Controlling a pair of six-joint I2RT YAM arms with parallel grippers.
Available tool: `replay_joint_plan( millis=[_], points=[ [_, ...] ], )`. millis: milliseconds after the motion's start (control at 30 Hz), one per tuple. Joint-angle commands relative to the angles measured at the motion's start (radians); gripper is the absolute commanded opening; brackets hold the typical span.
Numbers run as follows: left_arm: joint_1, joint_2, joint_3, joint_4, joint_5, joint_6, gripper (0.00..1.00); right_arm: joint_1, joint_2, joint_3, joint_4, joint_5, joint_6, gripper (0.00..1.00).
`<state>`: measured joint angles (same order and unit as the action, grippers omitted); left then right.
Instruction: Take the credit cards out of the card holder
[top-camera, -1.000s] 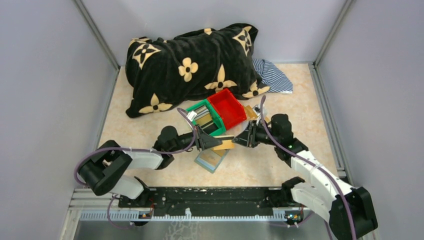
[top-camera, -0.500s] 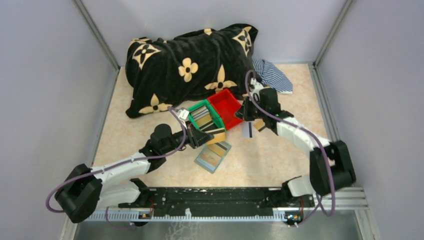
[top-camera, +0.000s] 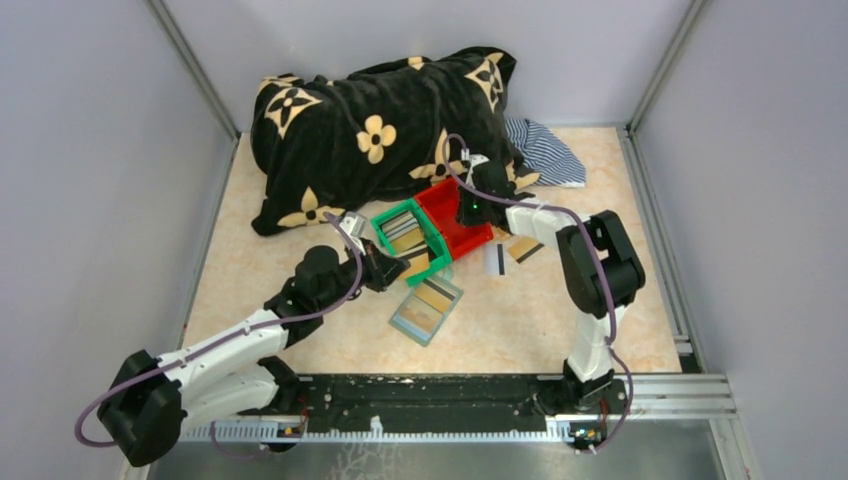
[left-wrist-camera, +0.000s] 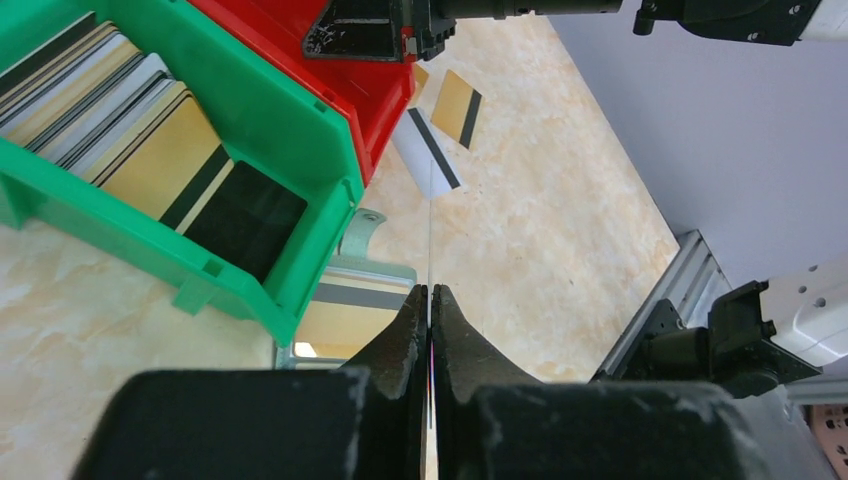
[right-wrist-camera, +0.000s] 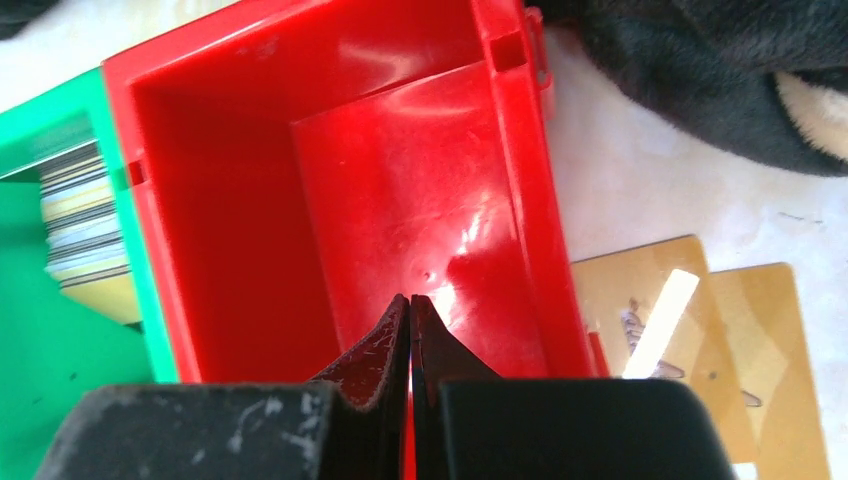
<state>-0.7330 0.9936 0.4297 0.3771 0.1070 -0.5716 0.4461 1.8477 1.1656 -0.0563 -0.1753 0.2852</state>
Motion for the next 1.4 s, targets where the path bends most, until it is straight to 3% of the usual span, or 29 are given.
replay_joint_plan(
  millis=[0,667,1233,1367],
  points=[
    [0.006,-0.038,0.015,-0.047,-0.061,0.025,0.05,0.013,0.049,0.109,-0.057,0.073,-0.066,0.0],
    [0.008,-0.049,0.001,-0.047,-0.063,0.017,0.07,0.044,-0.023,-0.076,-0.158,0.115,-0.061,0.0],
    [0.01,-0.012,-0.007,0.0,-0.035,0.023,0.07,0.115,-0.258,-0.193,-0.143,0.108,-0.015,0.0],
    [0.011,-0.02,-0.043,0.068,0.016,0.06,0.0,0.114,-0.363,-0.155,-0.168,0.11,-0.05,0.0]
  ],
)
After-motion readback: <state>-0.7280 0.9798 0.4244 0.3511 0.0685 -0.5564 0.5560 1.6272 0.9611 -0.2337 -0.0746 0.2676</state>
